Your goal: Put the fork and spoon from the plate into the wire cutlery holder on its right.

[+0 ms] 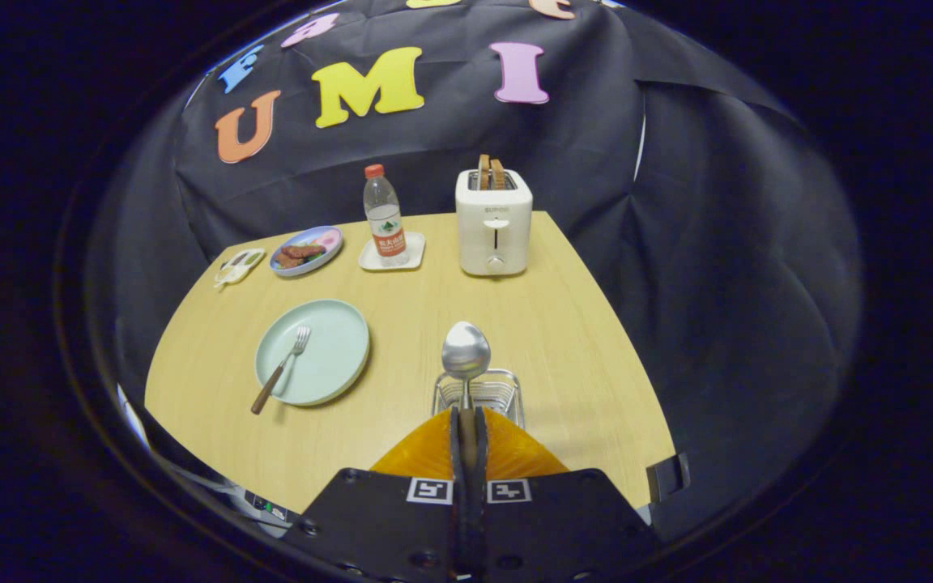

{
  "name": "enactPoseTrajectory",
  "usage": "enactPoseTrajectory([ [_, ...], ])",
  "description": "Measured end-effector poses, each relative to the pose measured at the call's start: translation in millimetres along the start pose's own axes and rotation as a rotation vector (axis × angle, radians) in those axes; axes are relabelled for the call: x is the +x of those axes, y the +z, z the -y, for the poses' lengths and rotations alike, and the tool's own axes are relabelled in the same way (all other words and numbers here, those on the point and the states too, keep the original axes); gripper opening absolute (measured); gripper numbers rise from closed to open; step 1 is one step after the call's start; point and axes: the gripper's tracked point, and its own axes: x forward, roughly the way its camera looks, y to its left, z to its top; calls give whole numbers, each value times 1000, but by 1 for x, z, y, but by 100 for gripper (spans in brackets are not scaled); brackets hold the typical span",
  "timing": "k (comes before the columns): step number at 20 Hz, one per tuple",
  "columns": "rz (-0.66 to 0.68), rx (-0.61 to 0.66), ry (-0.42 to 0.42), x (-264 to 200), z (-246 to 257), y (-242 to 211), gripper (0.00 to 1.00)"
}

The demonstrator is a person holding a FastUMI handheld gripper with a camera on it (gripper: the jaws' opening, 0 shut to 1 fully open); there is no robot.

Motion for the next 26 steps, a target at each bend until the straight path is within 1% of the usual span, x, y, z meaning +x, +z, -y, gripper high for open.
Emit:
enactPoseTrajectory([
  [6, -80, 1, 26, -9, 3, -26, 1],
  [9, -158, 2, 50, -10, 0, -36, 2],
  [11, -195, 34, 65, -10, 0, -34, 2],
  [16, -309, 83, 25, -4, 14, -37, 2],
  [18, -312, 88, 16, -2, 17, -32, 6],
  [24, -295, 74, 15, 2, 16, -21, 6],
  [25, -278, 66, 14, 2, 15, -15, 9],
  [26, -265, 53, 8, 1, 16, -9, 10],
])
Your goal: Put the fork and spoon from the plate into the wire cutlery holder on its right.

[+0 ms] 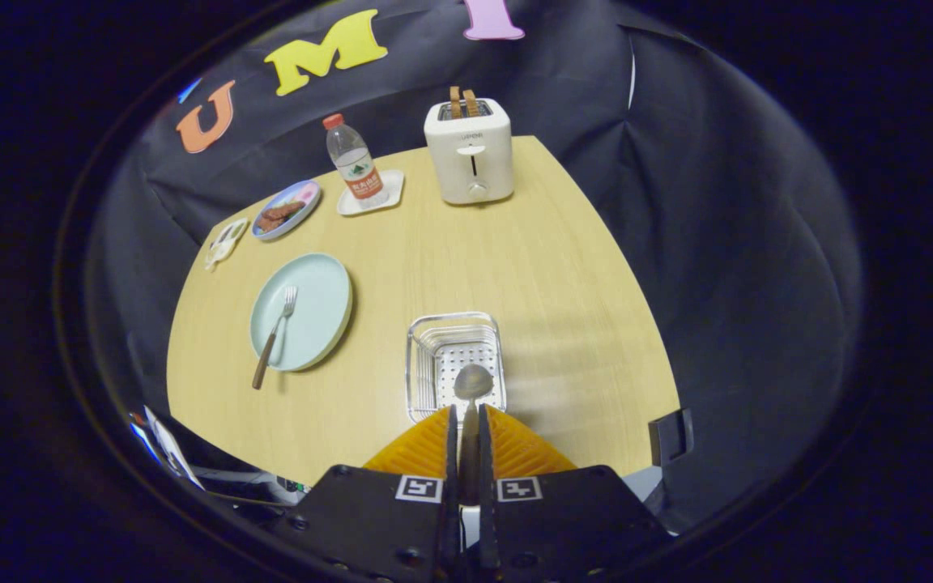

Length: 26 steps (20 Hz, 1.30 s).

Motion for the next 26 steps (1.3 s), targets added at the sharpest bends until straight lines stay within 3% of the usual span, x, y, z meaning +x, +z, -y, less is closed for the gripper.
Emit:
enactPoseTrajectory([
  [9, 111, -104, 18, -3, -30, 21, 12],
  [10, 118, -116, 30, -5, -39, 21, 17],
  [11, 130, -126, 33, -4, -47, 23, 29],
  [15, 153, -163, 62, 7, -89, 20, 51],
  [22, 127, -238, 136, 35, -175, 4, 79],
  [23, 120, -236, 147, 40, -188, 1, 89],
  [26, 106, -210, 170, 55, -225, -4, 97],
])
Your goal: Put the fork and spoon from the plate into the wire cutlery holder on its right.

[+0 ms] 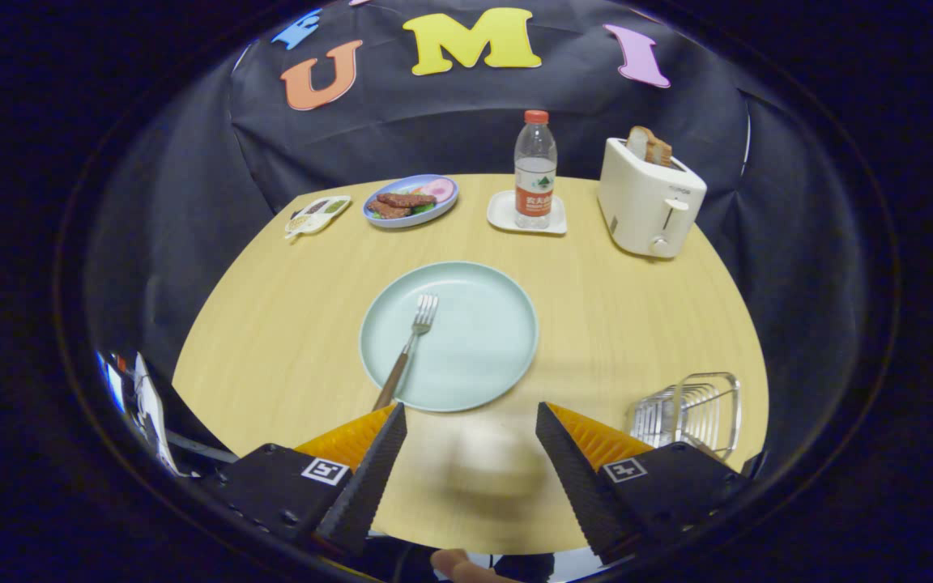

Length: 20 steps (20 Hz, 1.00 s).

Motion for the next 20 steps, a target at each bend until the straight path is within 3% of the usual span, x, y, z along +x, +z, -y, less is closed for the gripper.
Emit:
enactPoseTrajectory([
  [4, -7, 67, 34, 26, -38, 6, 97],
  [9, 24, 159, -30, 66, -54, 18, 95],
  [20, 5, 201, -147, 108, -56, 5, 55],
])
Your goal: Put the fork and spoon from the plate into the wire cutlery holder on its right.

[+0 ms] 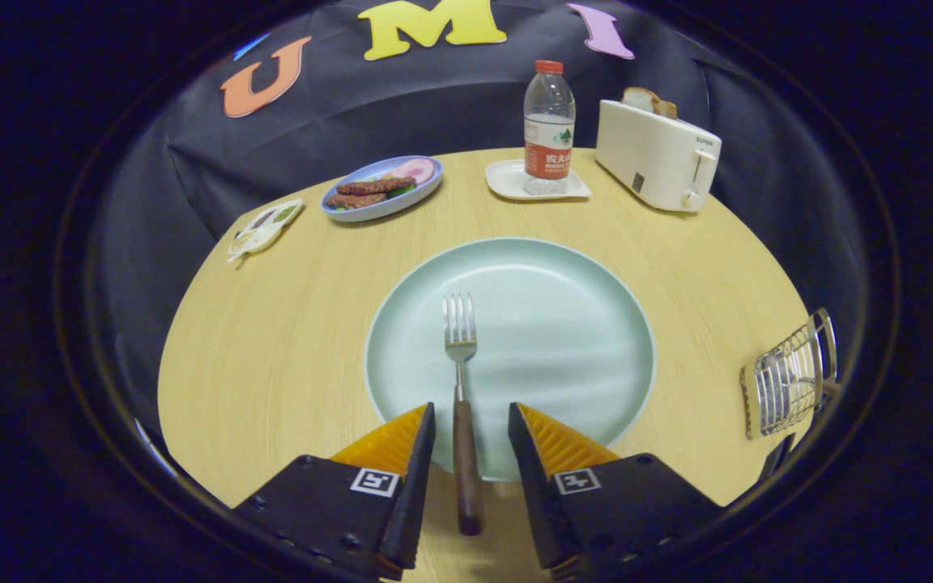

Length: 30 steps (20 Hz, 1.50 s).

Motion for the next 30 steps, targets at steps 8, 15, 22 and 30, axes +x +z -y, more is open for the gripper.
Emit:
enactPoseTrajectory([
  [8, -35, -61, 11, -10, 9, -7, 6],
  [15, -8, -122, 51, -45, 24, 1, 6],
  [22, 55, -181, 64, -89, 76, 31, 6],
  [30, 104, -181, 21, -122, 176, 52, 6],
])
